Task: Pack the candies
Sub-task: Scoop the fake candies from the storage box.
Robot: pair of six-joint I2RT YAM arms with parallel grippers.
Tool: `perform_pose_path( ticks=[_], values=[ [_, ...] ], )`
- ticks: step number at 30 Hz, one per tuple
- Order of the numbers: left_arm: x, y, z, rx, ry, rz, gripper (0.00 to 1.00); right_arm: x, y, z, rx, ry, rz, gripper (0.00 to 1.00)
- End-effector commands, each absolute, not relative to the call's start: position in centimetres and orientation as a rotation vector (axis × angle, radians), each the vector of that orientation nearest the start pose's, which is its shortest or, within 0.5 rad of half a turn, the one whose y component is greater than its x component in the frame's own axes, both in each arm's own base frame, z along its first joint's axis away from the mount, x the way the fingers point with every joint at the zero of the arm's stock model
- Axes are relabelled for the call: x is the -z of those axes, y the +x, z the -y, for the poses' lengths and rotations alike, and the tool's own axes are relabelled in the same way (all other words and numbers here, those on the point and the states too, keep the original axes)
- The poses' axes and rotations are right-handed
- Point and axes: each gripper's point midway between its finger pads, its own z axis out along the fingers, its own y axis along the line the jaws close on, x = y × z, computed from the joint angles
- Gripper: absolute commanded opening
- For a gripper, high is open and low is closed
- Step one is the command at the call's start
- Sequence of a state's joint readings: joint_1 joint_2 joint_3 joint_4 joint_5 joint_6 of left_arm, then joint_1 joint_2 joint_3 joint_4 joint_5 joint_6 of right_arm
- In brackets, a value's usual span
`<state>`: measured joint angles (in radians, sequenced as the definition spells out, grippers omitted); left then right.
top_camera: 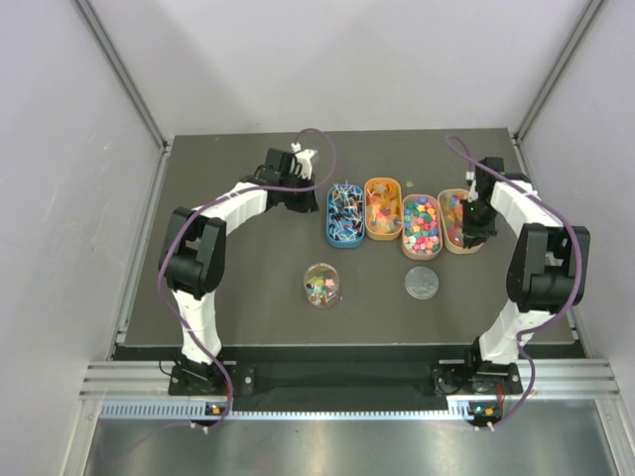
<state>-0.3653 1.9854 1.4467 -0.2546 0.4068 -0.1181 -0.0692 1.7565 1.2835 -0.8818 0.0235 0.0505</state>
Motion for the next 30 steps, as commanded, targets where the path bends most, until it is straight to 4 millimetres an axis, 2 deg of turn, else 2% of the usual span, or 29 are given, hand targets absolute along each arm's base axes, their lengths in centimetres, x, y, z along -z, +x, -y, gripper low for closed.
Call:
perform_pose_path(
  ticks=[1,5,11,17,18,24,30],
  values=[
    [-10.3,43.7,26.0,0.747,0.524,-2.289,0.00,-5.0,35.5,3.3,0.032,0.167,-2.823,0.00],
    [-10.1,43.4,26.5,0.752,0.540,-2.292,0.00,-5.2,36.1,3.8,0.028,0.163,-2.806,0.00],
    [-10.4,42.4,27.1,0.760,0.569,-2.294,0.00,-4.6,35.9,3.7,0.027,0.154,-2.808,0.00],
    [-10.2,41.3,26.8,0.761,0.622,-2.313,0.00,-3.7,35.4,3.7,0.026,0.156,-2.817,0.00],
    [-10.3,41.2,26.8,0.761,0.630,-2.311,0.00,-3.6,35.1,3.8,0.034,0.105,-2.829,0.00],
    [-10.4,40.2,26.5,0.768,0.681,-2.314,0.00,-2.5,33.6,3.9,0.035,0.061,-2.893,0.00],
    [-10.7,38.8,26.1,0.776,0.698,-2.312,0.00,-2.7,34.0,4.1,0.042,0.044,-2.847,0.00]
  ],
)
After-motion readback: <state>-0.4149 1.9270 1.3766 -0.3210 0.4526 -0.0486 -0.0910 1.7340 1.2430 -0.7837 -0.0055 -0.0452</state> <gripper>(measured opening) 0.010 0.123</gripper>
